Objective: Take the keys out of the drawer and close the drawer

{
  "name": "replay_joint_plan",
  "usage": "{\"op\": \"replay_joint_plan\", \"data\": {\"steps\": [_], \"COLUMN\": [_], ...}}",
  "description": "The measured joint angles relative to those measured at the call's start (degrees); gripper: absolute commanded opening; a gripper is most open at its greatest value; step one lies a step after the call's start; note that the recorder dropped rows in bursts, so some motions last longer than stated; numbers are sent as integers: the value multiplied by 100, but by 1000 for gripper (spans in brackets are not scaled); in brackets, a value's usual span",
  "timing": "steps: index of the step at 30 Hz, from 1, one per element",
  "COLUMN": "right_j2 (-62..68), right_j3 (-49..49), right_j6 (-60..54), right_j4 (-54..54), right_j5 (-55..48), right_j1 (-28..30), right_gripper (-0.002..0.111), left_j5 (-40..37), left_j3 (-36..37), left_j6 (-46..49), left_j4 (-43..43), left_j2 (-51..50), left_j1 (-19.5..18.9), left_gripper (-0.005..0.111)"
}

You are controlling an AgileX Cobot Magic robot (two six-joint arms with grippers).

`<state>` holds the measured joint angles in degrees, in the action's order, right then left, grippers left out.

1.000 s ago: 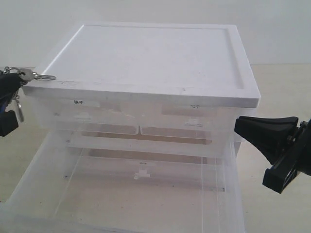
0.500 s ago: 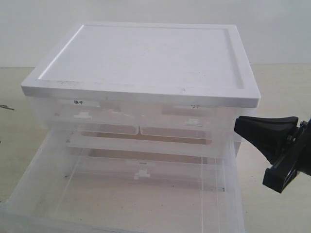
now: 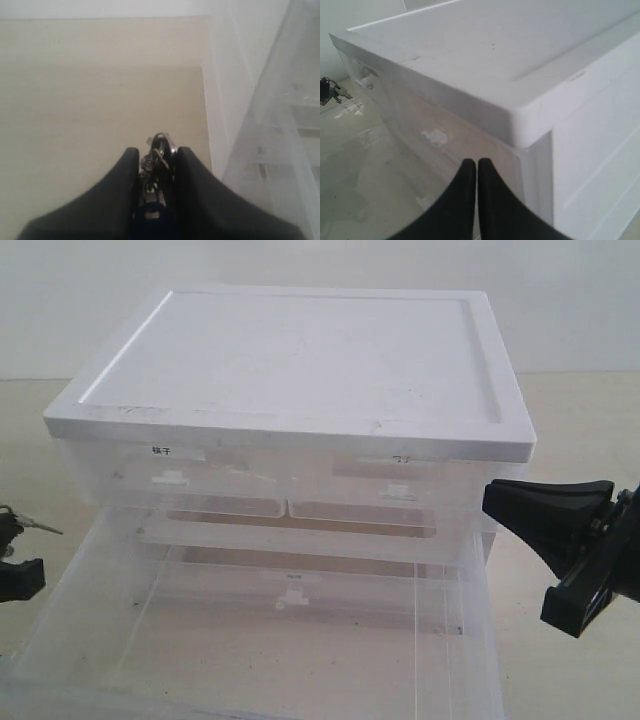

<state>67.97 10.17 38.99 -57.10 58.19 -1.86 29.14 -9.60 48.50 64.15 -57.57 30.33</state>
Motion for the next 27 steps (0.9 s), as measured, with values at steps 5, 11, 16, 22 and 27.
{"op": "replay_joint_plan", "data": {"steps": [5, 11, 16, 22, 27], "right_j2": [0, 0, 0, 0, 0], "right_j3": [0, 0, 0, 0, 0], "right_j6": [0, 0, 14, 14, 14], "right_j4": [0, 0, -10, -21, -21], "right_j5": [0, 0, 0, 0, 0], "right_j1": [0, 0, 0, 0, 0], "right_gripper": [0, 0, 0, 0, 0], "left_j5": [186, 274, 715, 926, 910], "left_j3": [0, 0, 0, 0, 0], "left_j6": [-546, -1564, -2117, -2748, -3260], "left_j4": [-409, -1288, -1531, -1995, -2522], "left_j2": [-543, -1212, -1671, -1869, -1754], "left_j1": [0, 0, 0, -9, -9], "left_gripper": [4, 4, 4, 4, 12]}}
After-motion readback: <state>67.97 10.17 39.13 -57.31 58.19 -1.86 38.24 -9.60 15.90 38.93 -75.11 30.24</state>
